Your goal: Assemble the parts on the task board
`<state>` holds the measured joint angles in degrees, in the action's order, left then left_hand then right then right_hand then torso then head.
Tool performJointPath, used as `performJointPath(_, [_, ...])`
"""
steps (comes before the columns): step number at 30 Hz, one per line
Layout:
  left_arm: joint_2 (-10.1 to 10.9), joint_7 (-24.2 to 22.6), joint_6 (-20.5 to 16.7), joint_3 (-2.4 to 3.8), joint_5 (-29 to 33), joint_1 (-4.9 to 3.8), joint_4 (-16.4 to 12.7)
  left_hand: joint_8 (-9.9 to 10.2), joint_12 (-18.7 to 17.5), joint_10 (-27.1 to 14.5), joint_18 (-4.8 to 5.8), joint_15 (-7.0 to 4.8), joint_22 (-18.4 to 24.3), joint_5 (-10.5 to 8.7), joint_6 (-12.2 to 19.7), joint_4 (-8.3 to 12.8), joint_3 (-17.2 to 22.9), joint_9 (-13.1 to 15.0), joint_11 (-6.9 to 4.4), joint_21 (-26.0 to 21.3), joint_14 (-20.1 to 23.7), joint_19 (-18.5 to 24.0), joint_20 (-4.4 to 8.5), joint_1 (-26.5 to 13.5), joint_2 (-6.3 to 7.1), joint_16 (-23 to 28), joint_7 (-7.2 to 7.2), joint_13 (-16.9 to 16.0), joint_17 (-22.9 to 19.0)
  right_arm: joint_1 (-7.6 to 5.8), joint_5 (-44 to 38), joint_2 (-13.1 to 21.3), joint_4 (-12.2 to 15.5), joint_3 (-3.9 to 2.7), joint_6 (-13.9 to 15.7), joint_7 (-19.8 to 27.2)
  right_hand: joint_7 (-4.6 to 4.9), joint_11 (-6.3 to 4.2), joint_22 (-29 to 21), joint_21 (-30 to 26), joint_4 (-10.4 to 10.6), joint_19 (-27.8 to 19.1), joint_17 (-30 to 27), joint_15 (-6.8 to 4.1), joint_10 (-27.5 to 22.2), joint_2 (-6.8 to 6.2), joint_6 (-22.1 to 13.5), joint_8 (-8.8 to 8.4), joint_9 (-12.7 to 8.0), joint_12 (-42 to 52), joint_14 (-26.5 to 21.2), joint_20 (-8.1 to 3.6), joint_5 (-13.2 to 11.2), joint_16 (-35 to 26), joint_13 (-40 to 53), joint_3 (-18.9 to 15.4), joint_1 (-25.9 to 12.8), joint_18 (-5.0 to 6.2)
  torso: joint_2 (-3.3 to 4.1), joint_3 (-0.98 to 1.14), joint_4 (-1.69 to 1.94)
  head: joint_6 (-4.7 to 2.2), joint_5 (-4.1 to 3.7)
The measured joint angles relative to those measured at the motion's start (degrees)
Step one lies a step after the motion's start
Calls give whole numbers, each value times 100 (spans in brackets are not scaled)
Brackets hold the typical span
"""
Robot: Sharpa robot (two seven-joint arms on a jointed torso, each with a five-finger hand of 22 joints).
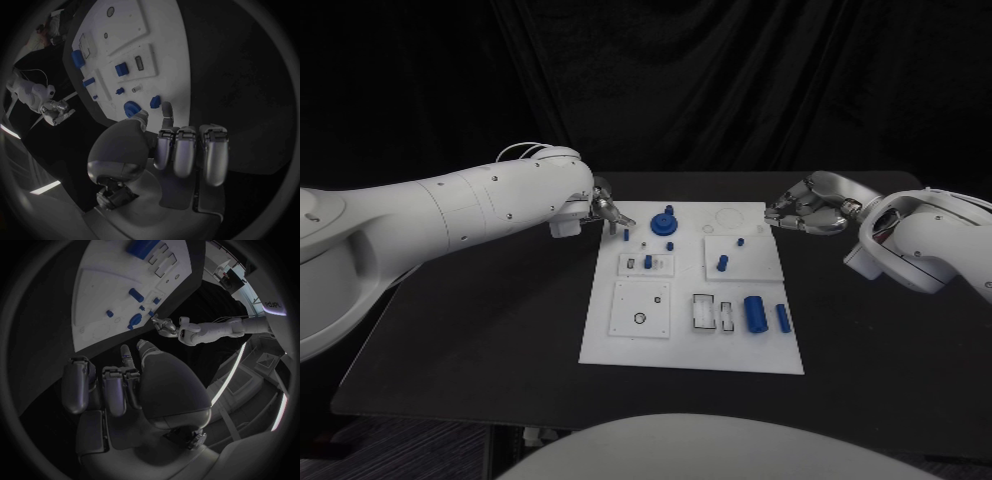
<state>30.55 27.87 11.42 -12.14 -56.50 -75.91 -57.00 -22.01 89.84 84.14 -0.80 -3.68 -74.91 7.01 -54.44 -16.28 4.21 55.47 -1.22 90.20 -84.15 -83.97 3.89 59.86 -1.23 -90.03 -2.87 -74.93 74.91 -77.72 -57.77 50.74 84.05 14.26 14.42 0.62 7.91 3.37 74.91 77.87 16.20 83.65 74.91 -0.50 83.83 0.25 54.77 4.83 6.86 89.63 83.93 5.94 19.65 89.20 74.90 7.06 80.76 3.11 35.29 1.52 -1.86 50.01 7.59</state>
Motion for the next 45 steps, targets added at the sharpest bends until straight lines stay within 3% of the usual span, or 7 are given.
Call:
performJointPath(7, [-16, -26, 23, 1, -43, 30, 1, 83, 0, -21, 0, 21, 0, 114, 0, 57, -8, -15, 21, 0, 21, 0, 0, 113, -113, 0, 0, 0, 0, 0, 0, -12, -9, -1, -14, -2, 0, 0, 0, 0, 0, 0, 0, 0, 0, 0, 0, -23, 0, 0, 0, 0, 29, 0, 4, 32, 0, 0, -14, 0, -2, 0, 36])
performJointPath(34, [-79, -179, 1, 1, -74, 79, 1, 310, 0, -26, 0, 43, 0, 282, 102, 136, 9, -84, 58, 0, 0, -2, -43, 309, -158, 0, -61, 0, 0, 3, 0, -31, -24, 0, -81, -39, 0, 0, -1, -22, -23, 0, 0, 0, 0, -23, 0, -23, -9, 0, 0, 0, 208, 0, 3, 104, 113, 0, -6, -1, -7, 0, 53])
performJointPath(45, [-103, -169, -23, 2, -76, 91, 23, 310, 0, -8, 0, 62, 0, 304, 165, 240, 34, -21, 76, 0, 20, -2, -42, 417, -177, 0, -81, 0, 0, 5, 0, -39, -29, 0, -133, -72, 0, 0, -1, -53, -32, -21, 0, 0, 0, -25, 0, -46, -9, 0, 0, -21, 256, -23, 2, 127, 159, 1, -5, 1, -7, 0, 58])
